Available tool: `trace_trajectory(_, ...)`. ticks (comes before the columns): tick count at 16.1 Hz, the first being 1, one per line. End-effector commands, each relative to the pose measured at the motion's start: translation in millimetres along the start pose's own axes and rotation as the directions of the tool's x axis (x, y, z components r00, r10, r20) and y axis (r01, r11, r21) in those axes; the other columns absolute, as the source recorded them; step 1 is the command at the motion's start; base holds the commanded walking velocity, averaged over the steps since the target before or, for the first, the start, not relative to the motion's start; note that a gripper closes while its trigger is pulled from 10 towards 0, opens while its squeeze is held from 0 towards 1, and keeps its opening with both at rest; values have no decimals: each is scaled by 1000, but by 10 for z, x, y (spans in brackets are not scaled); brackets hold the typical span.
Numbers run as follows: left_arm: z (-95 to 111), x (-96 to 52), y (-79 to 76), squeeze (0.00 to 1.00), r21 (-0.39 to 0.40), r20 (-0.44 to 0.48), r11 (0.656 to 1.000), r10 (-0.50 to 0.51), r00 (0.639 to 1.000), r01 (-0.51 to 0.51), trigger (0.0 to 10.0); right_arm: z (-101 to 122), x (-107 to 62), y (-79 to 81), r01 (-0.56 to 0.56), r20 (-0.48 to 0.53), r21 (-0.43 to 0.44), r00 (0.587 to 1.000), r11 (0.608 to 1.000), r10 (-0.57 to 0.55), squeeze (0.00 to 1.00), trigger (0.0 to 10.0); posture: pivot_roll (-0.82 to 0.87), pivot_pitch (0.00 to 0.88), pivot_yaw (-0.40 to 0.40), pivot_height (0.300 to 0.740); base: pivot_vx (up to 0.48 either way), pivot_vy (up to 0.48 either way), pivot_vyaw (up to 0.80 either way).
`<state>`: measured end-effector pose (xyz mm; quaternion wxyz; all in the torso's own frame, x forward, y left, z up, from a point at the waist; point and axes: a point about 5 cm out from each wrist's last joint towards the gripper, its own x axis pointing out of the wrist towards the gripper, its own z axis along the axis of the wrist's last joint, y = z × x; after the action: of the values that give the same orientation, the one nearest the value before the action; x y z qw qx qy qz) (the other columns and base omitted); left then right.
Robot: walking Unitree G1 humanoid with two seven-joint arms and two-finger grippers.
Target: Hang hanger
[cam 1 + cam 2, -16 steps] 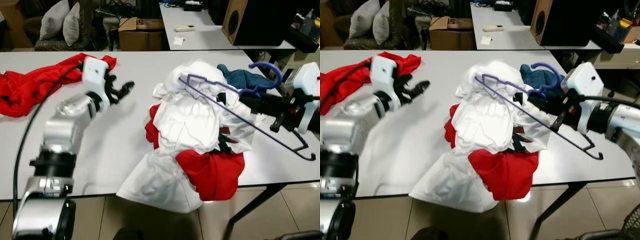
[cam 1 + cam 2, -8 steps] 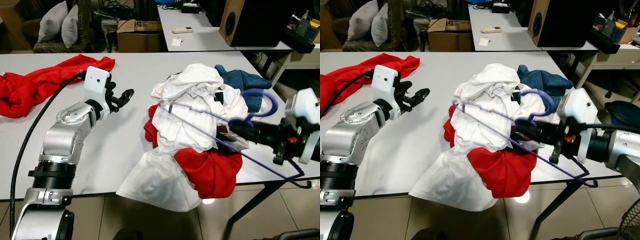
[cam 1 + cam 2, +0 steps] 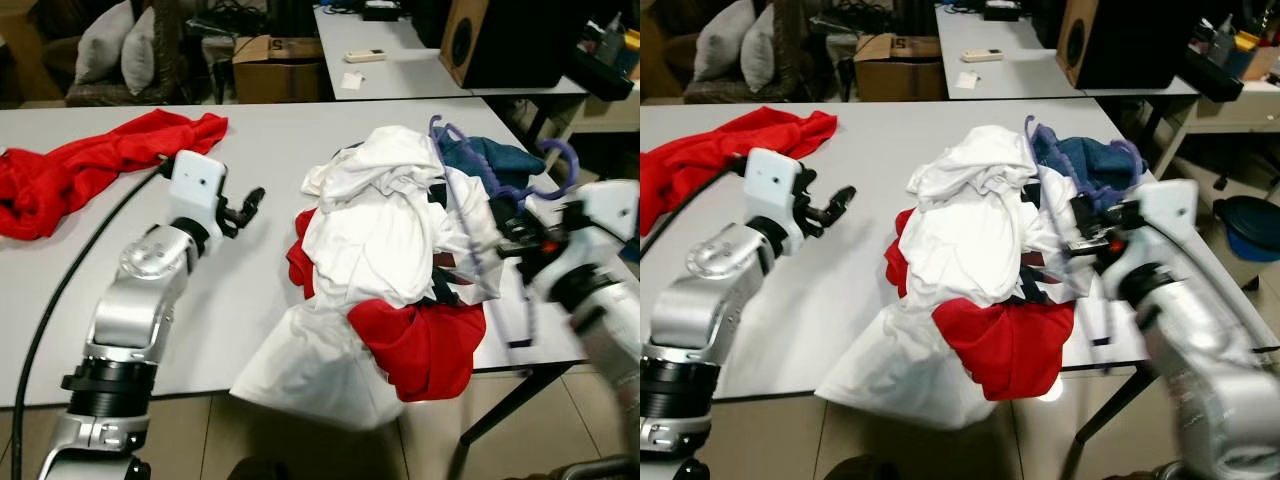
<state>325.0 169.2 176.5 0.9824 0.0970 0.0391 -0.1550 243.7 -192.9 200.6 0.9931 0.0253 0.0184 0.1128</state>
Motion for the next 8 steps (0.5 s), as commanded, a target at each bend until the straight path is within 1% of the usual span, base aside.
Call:
trace_trajectory(1,30,-15,-5,0,13,11,1000,11,1000,-12,10000,36,-1,102,-16,17,-8,1000,1000,16,0,10000,11,0,43,740,0,349,0)
trace_trajectory(2,67,-5,-22,0,13,22,1000,6,1000,-7,10000,48,21,175,-17,40,2,999,1000,17,0,10000,11,0,43,740,0,394,0)
trace_trajectory(4,99,-1,-33,0,6,35,1000,7,999,-7,10000,61,49,228,-5,71,11,997,1000,4,0,10000,16,0,41,740,0,396,0)
trace_trajectory(8,98,-19,-27,0,13,32,1000,14,999,-14,10000,26,84,253,49,67,-27,997,998,-47,0,10000,26,0,36,740,0,401,0)
